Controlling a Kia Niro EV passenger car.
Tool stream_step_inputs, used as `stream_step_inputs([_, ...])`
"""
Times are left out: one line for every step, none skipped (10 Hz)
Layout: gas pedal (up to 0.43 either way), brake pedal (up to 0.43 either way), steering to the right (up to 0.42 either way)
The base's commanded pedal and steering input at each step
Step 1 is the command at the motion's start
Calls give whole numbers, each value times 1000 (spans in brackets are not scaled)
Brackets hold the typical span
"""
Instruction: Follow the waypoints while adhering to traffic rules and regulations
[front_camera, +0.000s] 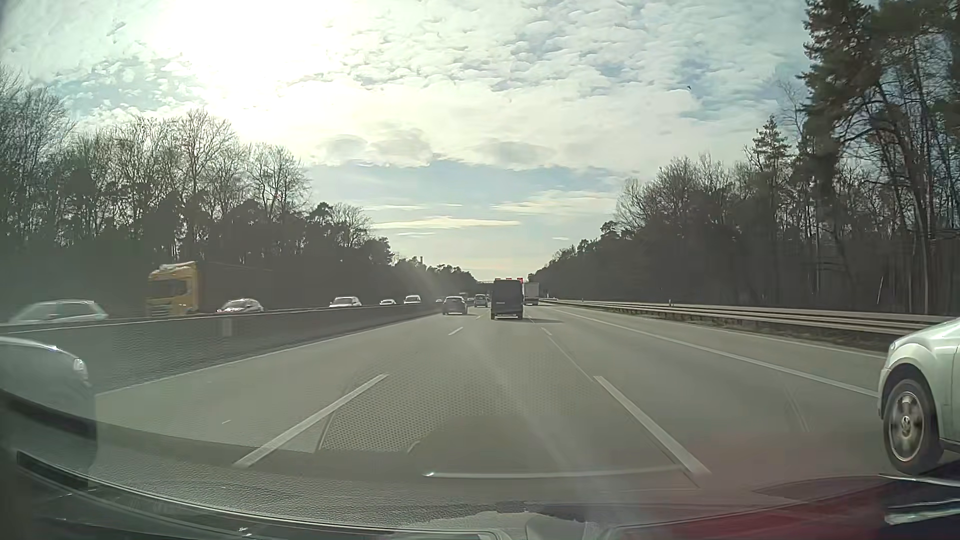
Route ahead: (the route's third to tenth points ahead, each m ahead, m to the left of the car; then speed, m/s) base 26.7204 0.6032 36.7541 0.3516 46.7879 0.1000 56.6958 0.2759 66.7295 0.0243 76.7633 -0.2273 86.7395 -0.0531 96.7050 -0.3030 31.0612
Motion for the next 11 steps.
stream_step_inputs([177,0,-2])
stream_step_inputs([177,0,-1])
stream_step_inputs([177,0,-1])
stream_step_inputs([177,0,-1])
stream_step_inputs([177,0,-2])
stream_step_inputs([177,0,-3])
stream_step_inputs([177,0,-3])
stream_step_inputs([177,0,-2])
stream_step_inputs([169,0,-3])
stream_step_inputs([157,0,-2])
stream_step_inputs([157,0,-2])
